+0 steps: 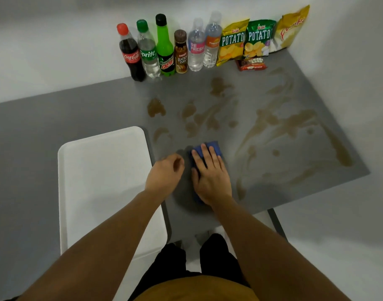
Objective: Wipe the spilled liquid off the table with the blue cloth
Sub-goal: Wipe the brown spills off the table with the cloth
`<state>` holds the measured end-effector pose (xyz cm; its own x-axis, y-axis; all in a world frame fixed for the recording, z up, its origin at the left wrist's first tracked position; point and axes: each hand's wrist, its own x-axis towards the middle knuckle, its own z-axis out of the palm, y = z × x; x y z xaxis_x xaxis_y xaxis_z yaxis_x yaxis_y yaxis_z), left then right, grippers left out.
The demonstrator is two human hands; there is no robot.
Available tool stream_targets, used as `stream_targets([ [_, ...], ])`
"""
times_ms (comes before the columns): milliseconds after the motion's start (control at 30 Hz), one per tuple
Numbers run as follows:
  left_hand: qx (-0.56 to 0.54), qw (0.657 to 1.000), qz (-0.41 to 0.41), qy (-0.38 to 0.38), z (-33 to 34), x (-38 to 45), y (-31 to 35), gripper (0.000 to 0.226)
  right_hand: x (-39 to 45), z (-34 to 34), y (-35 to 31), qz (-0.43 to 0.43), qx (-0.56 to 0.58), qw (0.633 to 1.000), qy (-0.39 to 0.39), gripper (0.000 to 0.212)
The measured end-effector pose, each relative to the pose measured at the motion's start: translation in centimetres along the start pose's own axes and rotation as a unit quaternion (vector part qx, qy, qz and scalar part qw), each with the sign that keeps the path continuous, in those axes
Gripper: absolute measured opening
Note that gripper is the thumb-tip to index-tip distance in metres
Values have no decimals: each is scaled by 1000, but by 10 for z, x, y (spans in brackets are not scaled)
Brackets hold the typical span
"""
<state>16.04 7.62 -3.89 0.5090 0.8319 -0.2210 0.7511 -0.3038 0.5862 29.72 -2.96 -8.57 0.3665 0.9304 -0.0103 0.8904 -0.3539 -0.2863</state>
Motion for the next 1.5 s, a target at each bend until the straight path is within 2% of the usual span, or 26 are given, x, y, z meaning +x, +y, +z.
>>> stream_targets([
  [267, 7, 1000, 15, 27, 11, -4, 5, 25, 24, -12, 43, 69, 23, 996, 49, 56],
  [467, -2, 997, 73, -1, 20, 4, 18, 24, -10, -21, 67, 139, -6, 990, 18, 59],
  [633, 61, 986, 156, -7, 42, 19, 31, 43, -47, -22, 59, 172, -28, 985, 16, 60],
  [767, 103, 977, 180, -45, 67, 23, 35, 59, -60, -12, 34, 184, -41, 982, 26, 58],
  [1033, 183, 964, 194, 3, 88, 18, 25, 62, -17, -20, 69, 106, -31, 993, 43, 55],
  [1267, 191, 964, 183, -1, 87, 18, 29, 61, 26, -35, 117, 180, -19, 981, 72, 57],
  [1500, 196, 963, 186, 8, 88, 18, 28, 60, 6, -39, 137, 237, -32, 966, 98, 57],
])
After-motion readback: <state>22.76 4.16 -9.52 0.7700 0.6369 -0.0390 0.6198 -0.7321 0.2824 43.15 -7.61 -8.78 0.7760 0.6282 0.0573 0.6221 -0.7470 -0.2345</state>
